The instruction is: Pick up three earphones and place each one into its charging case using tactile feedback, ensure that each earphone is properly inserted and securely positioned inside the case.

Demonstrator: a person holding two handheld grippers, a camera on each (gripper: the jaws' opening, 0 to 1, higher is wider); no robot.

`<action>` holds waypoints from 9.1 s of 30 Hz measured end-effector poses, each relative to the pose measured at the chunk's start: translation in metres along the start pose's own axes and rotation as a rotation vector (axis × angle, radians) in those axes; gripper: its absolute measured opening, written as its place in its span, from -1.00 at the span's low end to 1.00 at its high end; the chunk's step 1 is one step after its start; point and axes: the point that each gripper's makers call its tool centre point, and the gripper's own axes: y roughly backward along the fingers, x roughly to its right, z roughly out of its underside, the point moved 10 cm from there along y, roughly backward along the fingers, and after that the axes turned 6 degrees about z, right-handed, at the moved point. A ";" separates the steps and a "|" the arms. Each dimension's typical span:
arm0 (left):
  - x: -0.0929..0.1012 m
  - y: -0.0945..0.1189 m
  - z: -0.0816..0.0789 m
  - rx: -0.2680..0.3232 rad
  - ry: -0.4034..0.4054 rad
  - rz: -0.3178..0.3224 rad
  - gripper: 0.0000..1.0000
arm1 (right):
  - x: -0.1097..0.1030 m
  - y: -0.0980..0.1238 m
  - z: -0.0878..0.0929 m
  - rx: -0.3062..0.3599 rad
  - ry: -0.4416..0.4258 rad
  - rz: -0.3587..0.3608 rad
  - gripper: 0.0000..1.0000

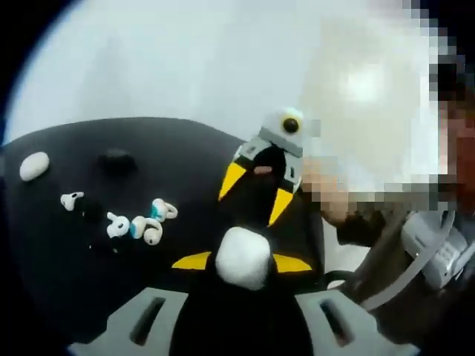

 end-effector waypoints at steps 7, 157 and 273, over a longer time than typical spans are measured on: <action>0.018 0.002 0.002 0.019 -0.410 -0.159 -0.46 | -0.002 0.001 -0.003 0.050 -0.087 -0.049 -0.33; -0.123 0.057 -0.040 0.120 0.333 -0.576 -0.81 | -0.015 -0.039 0.005 0.084 0.112 -0.091 -0.66; 0.026 0.006 -0.009 0.211 -0.787 -0.246 -0.81 | -0.015 -0.038 0.006 0.093 0.110 -0.094 -0.66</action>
